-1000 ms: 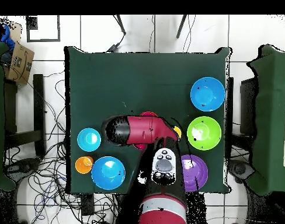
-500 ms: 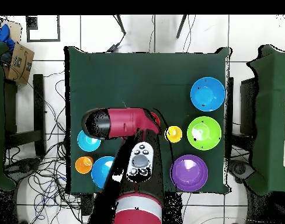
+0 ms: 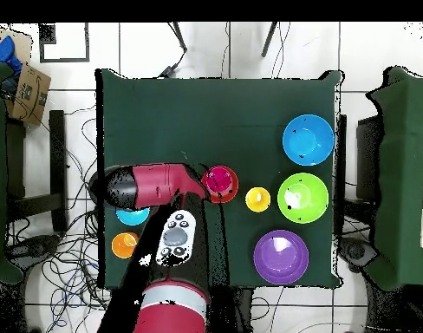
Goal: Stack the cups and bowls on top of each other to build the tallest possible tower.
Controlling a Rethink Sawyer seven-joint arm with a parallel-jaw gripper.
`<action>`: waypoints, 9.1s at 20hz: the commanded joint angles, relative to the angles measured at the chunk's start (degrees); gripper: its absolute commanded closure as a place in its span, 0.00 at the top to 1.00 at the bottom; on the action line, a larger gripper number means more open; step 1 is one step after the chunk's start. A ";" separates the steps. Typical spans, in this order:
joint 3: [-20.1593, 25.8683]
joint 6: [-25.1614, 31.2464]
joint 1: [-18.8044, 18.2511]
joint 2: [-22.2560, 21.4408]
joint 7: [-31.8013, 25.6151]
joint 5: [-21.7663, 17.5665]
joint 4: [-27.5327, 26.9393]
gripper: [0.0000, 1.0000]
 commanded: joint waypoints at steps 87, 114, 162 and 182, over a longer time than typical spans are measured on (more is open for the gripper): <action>-10.12 -5.80 22.81 16.07 20.77 24.15 -5.89 1.00; 2.60 -24.93 13.65 14.00 14.84 20.59 5.77 1.00; 10.52 -10.88 6.40 10.25 12.03 20.96 9.21 1.00; 4.43 -6.34 10.76 7.03 13.50 19.56 7.51 0.00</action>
